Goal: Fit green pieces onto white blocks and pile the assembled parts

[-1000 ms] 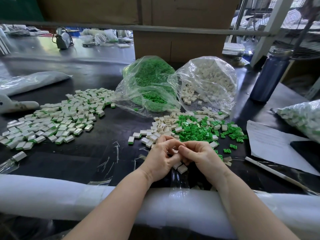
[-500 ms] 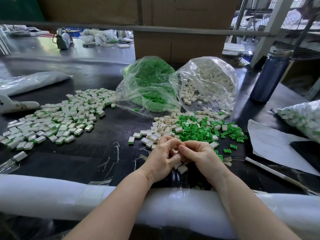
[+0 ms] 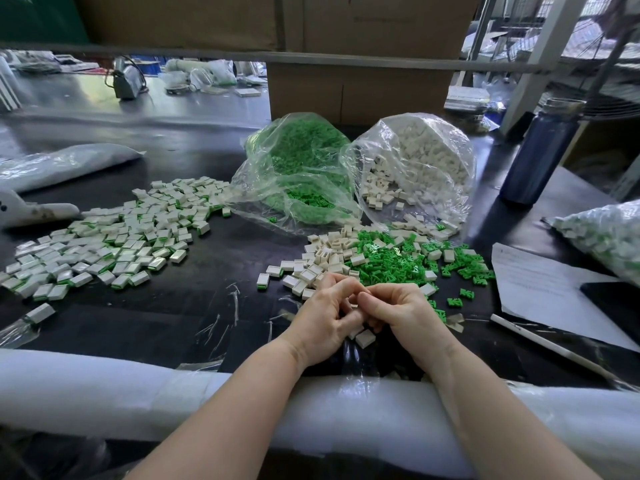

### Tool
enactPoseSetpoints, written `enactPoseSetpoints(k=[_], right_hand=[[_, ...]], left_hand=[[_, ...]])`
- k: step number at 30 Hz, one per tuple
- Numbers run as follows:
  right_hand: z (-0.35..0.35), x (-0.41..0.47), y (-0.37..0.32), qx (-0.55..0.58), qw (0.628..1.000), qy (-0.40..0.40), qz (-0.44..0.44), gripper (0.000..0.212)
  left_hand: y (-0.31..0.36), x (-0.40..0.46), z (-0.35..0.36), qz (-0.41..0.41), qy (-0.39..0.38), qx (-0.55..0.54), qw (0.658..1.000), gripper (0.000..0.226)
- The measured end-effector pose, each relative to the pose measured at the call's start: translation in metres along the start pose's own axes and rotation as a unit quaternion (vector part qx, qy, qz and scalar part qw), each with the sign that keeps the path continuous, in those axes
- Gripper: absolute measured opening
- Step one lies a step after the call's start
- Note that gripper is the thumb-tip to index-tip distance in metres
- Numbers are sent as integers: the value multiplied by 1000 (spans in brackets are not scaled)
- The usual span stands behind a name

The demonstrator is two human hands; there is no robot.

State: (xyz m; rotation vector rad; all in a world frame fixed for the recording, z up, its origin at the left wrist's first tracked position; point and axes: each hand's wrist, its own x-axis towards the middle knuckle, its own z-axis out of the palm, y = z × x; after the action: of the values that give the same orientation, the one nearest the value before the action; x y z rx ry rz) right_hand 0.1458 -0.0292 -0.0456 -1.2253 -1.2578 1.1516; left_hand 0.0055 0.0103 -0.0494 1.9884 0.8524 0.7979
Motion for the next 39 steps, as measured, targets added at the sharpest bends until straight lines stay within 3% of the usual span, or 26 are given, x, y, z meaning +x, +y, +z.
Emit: enactPoseSetpoints(k=[39], right_hand=[[3,-3,-3,53,999,7,11,17]], left_hand=[[4,-2,-1,6,4,-16,1000,15]])
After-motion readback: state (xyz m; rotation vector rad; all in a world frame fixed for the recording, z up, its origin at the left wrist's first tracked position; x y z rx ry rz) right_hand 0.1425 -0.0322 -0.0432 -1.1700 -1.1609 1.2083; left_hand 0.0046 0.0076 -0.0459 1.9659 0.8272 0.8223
